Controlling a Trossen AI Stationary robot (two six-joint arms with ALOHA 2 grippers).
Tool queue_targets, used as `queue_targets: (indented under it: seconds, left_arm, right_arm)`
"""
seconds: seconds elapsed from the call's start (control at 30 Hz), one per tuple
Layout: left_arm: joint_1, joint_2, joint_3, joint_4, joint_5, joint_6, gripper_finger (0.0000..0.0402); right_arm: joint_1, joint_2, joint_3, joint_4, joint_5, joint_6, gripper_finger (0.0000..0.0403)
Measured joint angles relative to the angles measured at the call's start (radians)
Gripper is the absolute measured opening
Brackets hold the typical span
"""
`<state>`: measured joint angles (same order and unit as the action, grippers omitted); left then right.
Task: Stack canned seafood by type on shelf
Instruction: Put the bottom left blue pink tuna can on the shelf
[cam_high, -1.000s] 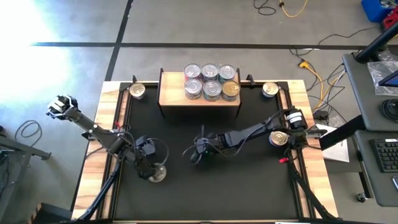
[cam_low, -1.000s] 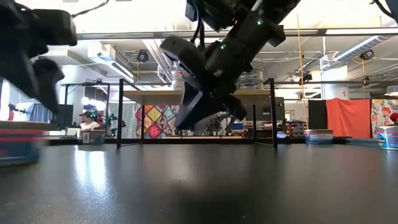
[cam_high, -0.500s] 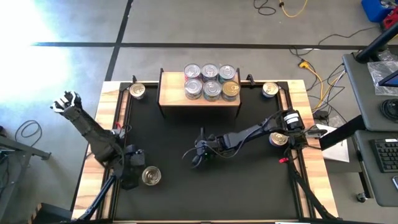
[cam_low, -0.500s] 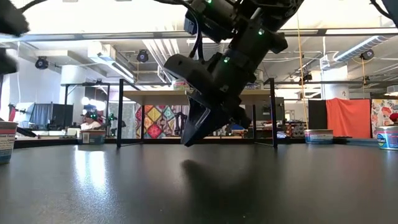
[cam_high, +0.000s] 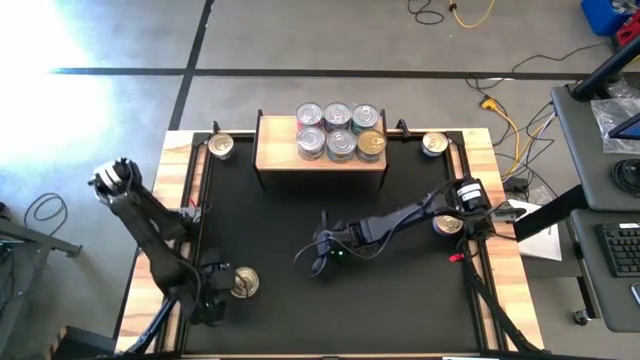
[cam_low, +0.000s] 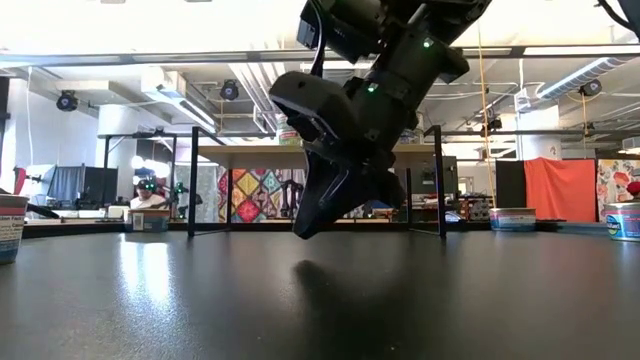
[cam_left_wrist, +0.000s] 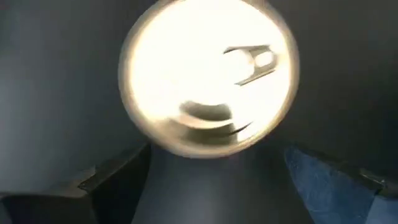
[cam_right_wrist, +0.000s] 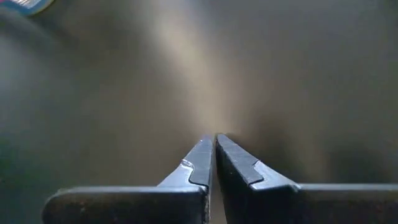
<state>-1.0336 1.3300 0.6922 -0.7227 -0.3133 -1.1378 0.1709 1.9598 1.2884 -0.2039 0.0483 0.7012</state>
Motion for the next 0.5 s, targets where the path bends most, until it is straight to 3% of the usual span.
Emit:
queue_targets:
  seconds: [0.17,0.37,0.5]
  left_arm:
    - [-0.001,0.091,-0.001,0.098,-0.044,-0.007,0.0354]
    - [-0.009,0.088,-0.009,0.095,-0.178,0.02,0.0354]
    - [0.003,0.091,-0.044,0.184,-0.261,0.033,0.0354]
  right_arm:
    - [0.033,-0.001,0.0,0.001,0.003,0.05,0.0012]
    - [0.058,-0.002,0.0,0.006,0.003,0.064,0.0012]
    - [0.068,-0.002,0.011,0.005,0.003,0.085,0.0012]
